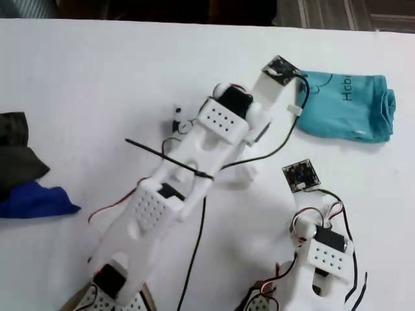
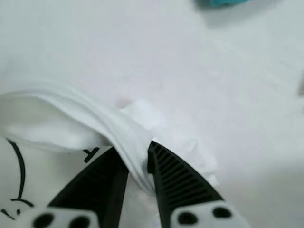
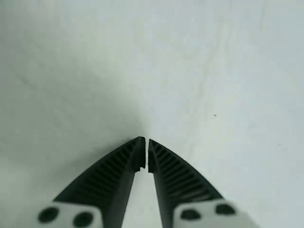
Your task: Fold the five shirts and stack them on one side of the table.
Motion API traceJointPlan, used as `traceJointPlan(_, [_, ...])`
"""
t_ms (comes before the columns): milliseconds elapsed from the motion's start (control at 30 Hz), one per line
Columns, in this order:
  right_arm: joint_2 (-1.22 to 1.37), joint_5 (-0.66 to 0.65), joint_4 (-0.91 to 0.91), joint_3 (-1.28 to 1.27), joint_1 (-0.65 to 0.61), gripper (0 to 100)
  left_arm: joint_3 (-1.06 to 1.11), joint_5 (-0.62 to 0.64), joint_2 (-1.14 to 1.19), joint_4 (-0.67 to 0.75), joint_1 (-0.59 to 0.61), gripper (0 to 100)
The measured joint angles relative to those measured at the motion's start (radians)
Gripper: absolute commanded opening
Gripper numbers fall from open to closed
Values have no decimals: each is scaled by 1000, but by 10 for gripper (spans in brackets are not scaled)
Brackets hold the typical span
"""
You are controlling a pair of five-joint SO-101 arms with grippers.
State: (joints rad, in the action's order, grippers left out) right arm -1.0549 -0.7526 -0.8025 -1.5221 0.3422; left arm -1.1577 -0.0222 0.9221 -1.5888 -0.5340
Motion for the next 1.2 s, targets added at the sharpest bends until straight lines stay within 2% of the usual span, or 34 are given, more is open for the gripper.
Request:
traceJointPlan(100, [0,0,0,0,0,19,-55,0,28,-61,2,257])
traceJointPlan(133, [0,0,0,0,0,19,-71,0,29,-78,3,259])
traceJointPlan(400, [0,0,0,0,0,19,-273,-29,18,-180,14,189])
traceJointPlan(433, [0,0,0,0,0,19,-288,-35,9,-180,28,155])
traceJointPlan(500, [0,0,0,0,0,19,-299,-40,-6,-180,74,27])
traceJointPlan(533, [0,0,0,0,0,19,-299,-40,-9,-180,101,15])
traceJointPlan(567, [0,0,0,0,0,19,-288,-40,-9,-180,132,46])
traceJointPlan(667, [0,0,0,0,0,19,-193,-52,-9,-181,201,25])
traceJointPlan(767, [0,0,0,0,0,19,-49,-92,-9,-181,209,26])
traceJointPlan(1200, [0,0,0,0,0,19,465,-94,-198,-144,86,27])
